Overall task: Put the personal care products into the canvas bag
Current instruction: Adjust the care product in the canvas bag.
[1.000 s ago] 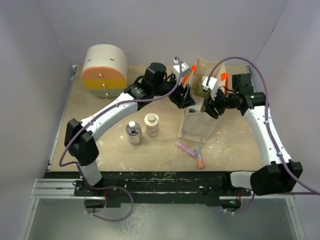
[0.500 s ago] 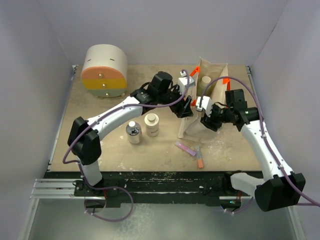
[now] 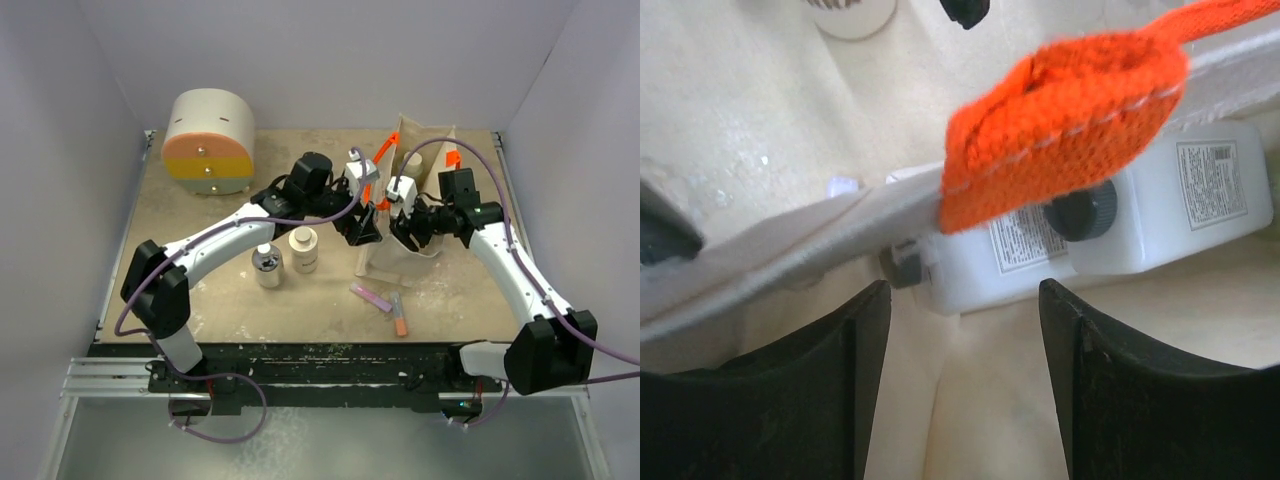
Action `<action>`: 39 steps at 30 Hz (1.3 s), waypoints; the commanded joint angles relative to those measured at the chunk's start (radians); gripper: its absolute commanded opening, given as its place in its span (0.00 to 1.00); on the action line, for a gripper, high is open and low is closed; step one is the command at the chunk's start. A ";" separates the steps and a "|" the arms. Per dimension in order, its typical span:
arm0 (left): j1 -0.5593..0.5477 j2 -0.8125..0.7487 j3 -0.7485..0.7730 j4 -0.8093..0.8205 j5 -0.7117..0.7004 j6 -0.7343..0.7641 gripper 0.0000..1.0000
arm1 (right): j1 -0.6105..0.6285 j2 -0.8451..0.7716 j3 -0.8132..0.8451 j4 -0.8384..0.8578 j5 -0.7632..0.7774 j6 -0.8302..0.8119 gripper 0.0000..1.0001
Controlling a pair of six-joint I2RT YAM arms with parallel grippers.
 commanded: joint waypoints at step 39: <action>0.023 -0.051 -0.089 0.040 0.095 0.169 0.80 | -0.141 0.262 0.387 -0.223 -0.133 -0.114 0.65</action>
